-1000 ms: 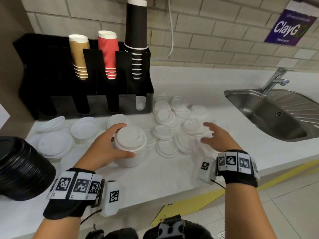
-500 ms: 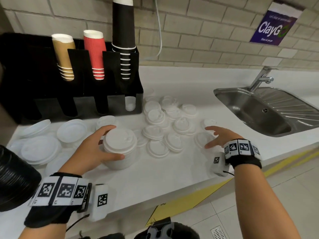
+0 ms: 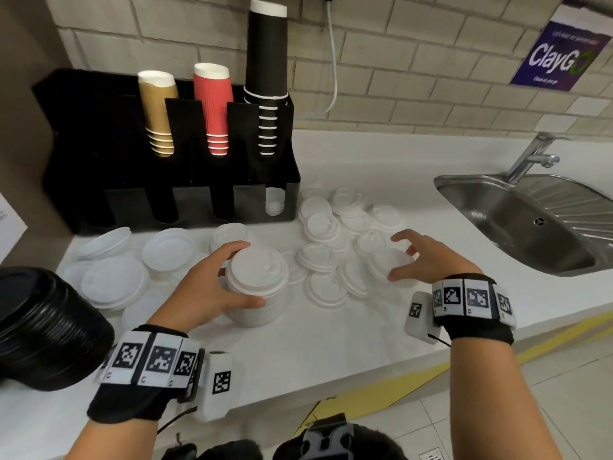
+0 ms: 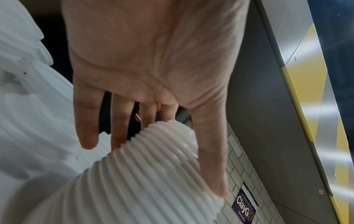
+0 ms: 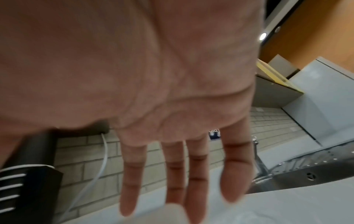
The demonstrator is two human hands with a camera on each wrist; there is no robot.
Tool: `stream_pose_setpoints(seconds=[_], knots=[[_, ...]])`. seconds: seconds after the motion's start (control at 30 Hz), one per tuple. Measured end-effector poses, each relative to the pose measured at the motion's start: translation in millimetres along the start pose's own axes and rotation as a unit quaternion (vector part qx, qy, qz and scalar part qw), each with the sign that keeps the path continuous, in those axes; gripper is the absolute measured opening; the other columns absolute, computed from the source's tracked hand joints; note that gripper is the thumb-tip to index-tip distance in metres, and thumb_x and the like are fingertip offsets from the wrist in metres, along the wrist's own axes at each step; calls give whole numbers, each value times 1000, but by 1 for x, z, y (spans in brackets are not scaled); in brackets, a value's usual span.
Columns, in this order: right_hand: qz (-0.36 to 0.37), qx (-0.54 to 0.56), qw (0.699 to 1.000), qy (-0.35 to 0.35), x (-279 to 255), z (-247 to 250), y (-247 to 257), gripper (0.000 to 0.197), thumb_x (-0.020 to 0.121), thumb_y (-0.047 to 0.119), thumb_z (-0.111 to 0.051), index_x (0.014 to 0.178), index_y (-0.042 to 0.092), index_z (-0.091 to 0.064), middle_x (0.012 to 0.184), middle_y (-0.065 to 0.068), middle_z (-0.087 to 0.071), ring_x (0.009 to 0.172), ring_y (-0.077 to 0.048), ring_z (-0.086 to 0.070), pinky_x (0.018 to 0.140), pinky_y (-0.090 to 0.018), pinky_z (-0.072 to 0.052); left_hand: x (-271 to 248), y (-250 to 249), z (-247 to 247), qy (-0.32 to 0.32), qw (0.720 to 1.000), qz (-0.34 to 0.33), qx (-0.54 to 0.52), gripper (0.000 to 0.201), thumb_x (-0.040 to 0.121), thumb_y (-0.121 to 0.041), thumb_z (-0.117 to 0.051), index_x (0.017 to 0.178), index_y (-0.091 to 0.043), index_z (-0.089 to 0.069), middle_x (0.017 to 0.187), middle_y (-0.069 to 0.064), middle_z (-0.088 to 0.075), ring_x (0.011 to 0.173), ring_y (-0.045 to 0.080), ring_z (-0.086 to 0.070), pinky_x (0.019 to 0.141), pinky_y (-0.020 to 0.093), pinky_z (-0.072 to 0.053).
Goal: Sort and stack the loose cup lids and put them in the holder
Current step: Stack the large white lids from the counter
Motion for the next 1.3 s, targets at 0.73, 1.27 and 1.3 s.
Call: stream_pose_setpoints(seconds=[0.73,1.27,1.3], knots=[[349,106,929,65,-38,-76,169,54,70,20,-79,118,37,-62,112,-1,-42,114,-16,-39,103,-26,-34,-3,0,-2,-1,999,-8,-34,122,59,-19,-93,149,-38,-14,125,-21,-48,110,-10,-46,82,10,-41],[337,161,923,95,-34,-79,156,53,74,22,-81,120,32,-57,120,4,-42,113,-9,-44,86,-10,-42,3,1,1,4,1000,-21,-3,80,57,-29,-93,121,-49,-50,119,-23,-56,111,-2,-50,81,19,-43],[334,173,921,101,-34,-77,152,54,74,26,-81,121,35,-55,122,5,-42,114,-8,-45,88,-13,-44,4,1,1,3,1000,-20,0,79,56,-29,-93,119,-50,-51,119,-24,-56,111,0,-51,82,21,-44]])
Point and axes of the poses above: each hand's wrist, its own x-axis towards the middle knuckle, its own z-axis out of the back of the hand, y = z × x, the point moved 3 cm from there along x, towards the middle knuckle
